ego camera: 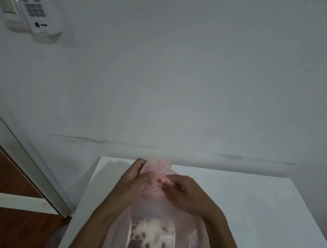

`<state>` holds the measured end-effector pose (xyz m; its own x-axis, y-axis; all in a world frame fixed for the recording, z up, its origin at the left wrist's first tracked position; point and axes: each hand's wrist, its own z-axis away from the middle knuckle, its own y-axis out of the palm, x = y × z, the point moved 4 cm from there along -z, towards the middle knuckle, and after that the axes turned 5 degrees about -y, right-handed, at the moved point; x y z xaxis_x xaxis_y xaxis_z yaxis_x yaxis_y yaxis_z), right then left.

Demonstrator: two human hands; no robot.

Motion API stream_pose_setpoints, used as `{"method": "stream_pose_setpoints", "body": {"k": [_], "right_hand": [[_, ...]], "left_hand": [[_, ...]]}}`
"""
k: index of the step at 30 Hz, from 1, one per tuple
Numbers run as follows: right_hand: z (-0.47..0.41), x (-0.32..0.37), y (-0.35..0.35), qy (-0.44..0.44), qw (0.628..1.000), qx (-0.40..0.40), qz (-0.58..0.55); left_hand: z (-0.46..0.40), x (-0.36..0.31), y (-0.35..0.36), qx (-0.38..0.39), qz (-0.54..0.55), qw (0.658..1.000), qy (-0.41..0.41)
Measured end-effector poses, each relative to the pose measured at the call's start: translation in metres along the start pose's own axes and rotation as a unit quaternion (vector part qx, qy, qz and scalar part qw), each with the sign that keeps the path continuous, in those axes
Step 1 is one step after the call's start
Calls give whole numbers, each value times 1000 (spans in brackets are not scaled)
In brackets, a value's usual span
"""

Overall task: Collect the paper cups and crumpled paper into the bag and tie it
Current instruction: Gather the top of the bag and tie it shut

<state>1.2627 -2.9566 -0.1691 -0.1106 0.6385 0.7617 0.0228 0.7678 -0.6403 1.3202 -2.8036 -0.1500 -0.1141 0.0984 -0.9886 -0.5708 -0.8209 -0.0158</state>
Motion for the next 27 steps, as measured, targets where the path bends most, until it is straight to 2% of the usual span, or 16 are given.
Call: {"method": "stream_pose_setpoints", "body": {"k": [3, 5, 8, 10, 12, 15, 18, 21, 24, 27], "right_hand": [[4, -10, 14, -6, 989, 38, 145], [10, -11, 28, 5, 989, 53, 134], [20, -13, 35, 51, 998, 22, -39], [29, -16, 32, 105, 980, -27, -165], [36, -17, 26, 116, 961, -53, -245], [40, -11, 26, 107, 944, -22, -312], [33, -5, 28, 133, 929, -95, -333], [30, -7, 25, 155, 893, -175, -385], [33, -13, 22, 165, 845, -187, -474], [35, -14, 22, 172, 804, -204, -531]], "left_hand": [[1, -7, 14, 60, 99, 993, -2], [-2, -4, 23, 96, 86, 992, -1], [-7, 14, 31, 67, -72, 994, 42], [-9, 24, 30, 14, -82, 995, 55], [-11, 27, 27, -41, -75, 994, 66], [-15, 25, 28, -79, -101, 988, 84], [-20, 29, 36, -73, -173, 975, 120], [-16, 25, 40, -69, -205, 965, 147], [-10, 24, 36, -56, -199, 973, 99], [-6, 23, 39, 23, -301, 951, 60]]}}
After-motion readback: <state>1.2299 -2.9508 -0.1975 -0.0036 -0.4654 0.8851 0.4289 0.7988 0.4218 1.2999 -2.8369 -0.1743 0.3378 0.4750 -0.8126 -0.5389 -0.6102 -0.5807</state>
